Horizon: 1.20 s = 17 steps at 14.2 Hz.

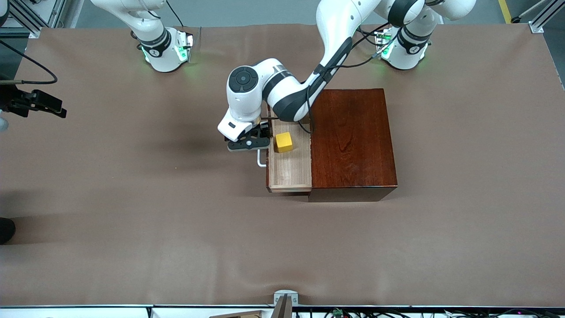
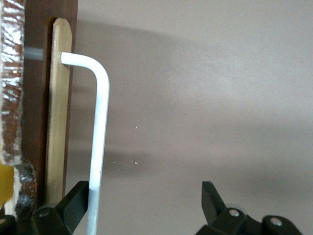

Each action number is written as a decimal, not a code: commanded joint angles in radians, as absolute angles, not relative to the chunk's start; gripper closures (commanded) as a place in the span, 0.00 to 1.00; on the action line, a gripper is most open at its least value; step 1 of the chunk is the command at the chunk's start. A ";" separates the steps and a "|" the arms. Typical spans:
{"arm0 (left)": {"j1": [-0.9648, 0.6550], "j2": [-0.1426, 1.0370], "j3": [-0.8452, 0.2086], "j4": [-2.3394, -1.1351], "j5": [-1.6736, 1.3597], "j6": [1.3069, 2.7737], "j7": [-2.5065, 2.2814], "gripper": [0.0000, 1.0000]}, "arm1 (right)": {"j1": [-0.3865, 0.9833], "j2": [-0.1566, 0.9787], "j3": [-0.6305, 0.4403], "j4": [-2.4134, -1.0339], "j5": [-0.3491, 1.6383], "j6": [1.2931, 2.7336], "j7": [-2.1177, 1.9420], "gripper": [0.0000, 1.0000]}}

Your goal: Open drawer, take yellow block, close drawer

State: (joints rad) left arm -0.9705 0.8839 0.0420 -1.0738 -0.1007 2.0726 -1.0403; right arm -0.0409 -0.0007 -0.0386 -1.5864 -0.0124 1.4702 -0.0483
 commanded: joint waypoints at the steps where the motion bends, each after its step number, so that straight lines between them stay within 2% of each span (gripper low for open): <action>1: -0.971 0.900 0.046 -1.037 -0.126 2.082 -1.052 0.00 | -0.066 0.026 -0.026 -1.566 -0.017 1.466 -0.048 0.00; 7: -0.971 0.858 0.035 -1.037 -0.127 2.000 -1.052 0.00 | -0.080 0.084 -0.026 -1.568 -0.012 1.497 -0.058 0.00; 11: -0.947 0.723 0.075 -1.038 -0.115 1.876 -1.039 0.00 | -0.075 0.095 -0.025 -1.574 -0.002 1.514 -0.022 0.00; 17: -0.700 0.528 0.083 -1.060 -0.080 1.605 -0.855 0.00 | -0.028 0.097 -0.018 -1.575 0.063 1.509 0.282 0.00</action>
